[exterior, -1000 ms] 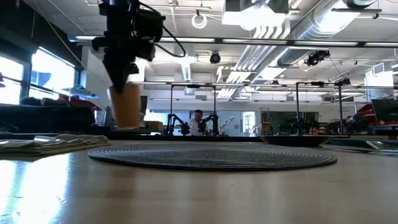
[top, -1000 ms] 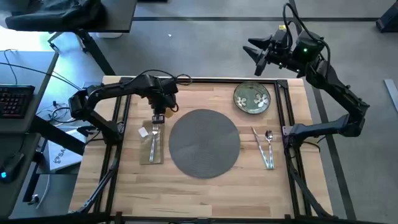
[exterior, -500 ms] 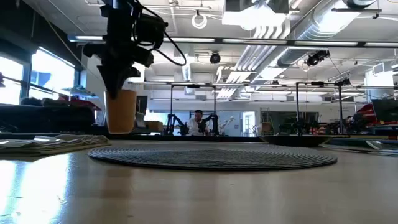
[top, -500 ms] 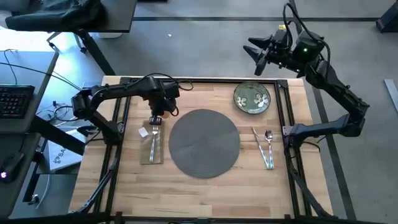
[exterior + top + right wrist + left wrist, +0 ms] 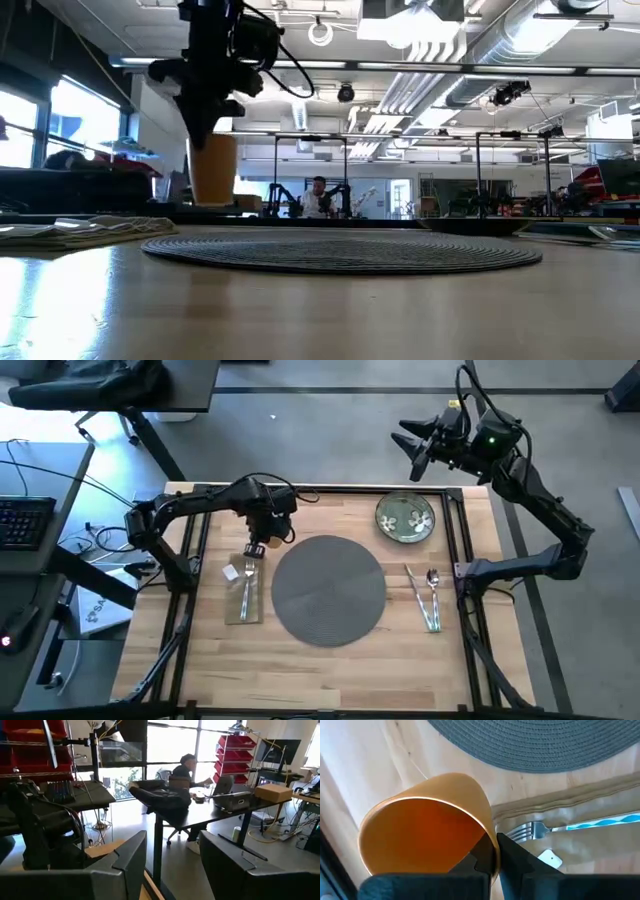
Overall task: Set table place
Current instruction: Put the orange cup to the top left of the gray table mat
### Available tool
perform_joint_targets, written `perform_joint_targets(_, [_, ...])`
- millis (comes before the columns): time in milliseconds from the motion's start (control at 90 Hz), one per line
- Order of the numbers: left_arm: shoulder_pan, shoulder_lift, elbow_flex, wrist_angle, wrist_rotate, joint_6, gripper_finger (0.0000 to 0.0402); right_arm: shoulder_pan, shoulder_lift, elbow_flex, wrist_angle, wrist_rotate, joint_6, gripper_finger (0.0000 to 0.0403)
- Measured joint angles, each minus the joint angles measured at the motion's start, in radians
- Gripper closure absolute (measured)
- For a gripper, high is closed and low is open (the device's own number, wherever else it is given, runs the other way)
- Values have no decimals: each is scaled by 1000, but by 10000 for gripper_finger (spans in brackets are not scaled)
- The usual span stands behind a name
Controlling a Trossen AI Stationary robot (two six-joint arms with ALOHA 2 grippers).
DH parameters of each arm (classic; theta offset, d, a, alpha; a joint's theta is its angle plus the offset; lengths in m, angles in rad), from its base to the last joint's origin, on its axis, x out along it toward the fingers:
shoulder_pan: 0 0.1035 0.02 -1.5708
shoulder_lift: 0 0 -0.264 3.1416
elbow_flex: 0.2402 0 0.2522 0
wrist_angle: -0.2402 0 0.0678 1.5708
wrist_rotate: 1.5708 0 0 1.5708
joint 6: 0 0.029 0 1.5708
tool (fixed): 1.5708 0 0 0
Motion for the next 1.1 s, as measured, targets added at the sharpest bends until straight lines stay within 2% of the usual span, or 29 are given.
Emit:
perform_joint_targets(456, [0, 65, -5, 21, 0, 1, 402, 0, 0, 0, 0, 0, -19, 242])
perform_joint_targets(756, [0, 66, -90, 28, -2, -2, 401, 0, 0, 0, 0, 0, -26, 242])
perform_joint_targets(1100, [0, 65, -96, 84, -7, -11, 401, 0, 0, 0, 0, 0, -27, 242])
